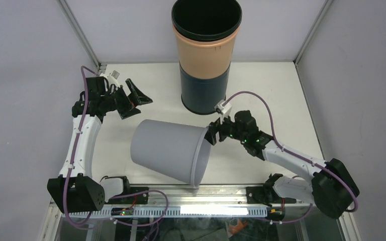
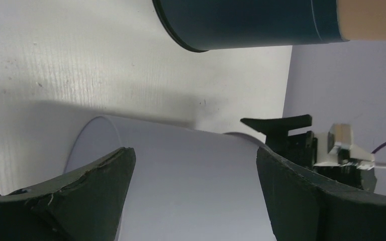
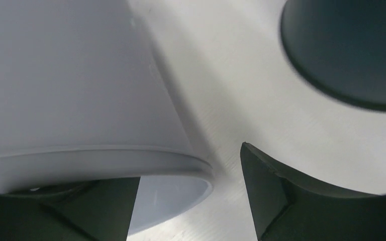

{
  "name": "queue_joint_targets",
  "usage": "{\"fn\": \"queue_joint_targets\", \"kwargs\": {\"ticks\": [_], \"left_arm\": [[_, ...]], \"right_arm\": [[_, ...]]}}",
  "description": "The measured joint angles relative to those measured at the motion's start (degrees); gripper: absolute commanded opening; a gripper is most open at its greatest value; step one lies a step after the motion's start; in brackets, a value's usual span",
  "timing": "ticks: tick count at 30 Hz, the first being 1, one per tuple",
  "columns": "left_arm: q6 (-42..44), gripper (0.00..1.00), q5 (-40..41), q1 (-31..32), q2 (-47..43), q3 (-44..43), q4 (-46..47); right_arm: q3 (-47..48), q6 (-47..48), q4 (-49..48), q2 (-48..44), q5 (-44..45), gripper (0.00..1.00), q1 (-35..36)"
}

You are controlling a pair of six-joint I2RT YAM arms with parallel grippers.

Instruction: Turn the large container upside down

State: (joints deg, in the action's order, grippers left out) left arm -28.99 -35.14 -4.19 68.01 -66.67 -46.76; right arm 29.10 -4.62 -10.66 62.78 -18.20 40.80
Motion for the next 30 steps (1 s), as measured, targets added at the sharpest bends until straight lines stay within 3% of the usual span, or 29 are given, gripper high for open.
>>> {"fn": "queue_joint_targets", "kwargs": {"ticks": [1, 2, 3, 6, 9, 13, 19, 26, 29, 30], "left_arm": [[-0.1, 0.95, 0.0, 0.0, 0.0, 0.0, 0.3], [-0.1, 0.95, 0.0, 0.0, 0.0, 0.0, 0.6], [-0.2, 0.95, 0.0, 0.0, -0.1, 0.0, 0.9], [-0.2, 0.96, 0.2, 0.0, -0.4, 0.0, 1.5], [-0.4, 0.95, 0.8, 0.0, -1.2, 0.0, 1.8], [-0.6, 0.96, 1.8, 0.0, -1.7, 0.0, 1.8], [-1.4, 0.96, 3.5, 0.0, -2.2, 0.7, 2.2], [-1.7, 0.96, 3.8, 0.0, -2.4, 1.7, 3.1], [-1.7, 0.96, 4.1, 0.0, -2.4, 1.8, 3.3], [-1.7, 0.96, 4.2, 0.0, -2.4, 1.8, 3.4]], "right_arm": [[2.0, 0.0, -0.2, 1.4, 0.4, 0.74, -1.1], [3.7, 0.0, 0.0, 2.2, 0.7, 0.83, -1.9], [5.8, 0.0, 0.5, 2.8, 1.0, 0.85, -2.8], [10.8, -2.0, 3.5, 1.8, 12.2, 0.95, -4.7], [14.4, -3.8, 11.3, -2.6, 19.3, 0.97, -7.9], [20.7, -4.5, 25.5, -8.4, 19.5, 0.94, -11.8], [28.7, -12.2, 38.0, -8.9, 9.1, 0.9, -11.1], [31.1, -26.8, 37.5, -3.5, 5.3, 0.86, -1.8], [29.7, -30.7, 33.8, -0.4, 5.3, 0.77, 1.8], [28.6, -32.1, 31.9, 0.4, 5.3, 0.69, 2.2]]}}
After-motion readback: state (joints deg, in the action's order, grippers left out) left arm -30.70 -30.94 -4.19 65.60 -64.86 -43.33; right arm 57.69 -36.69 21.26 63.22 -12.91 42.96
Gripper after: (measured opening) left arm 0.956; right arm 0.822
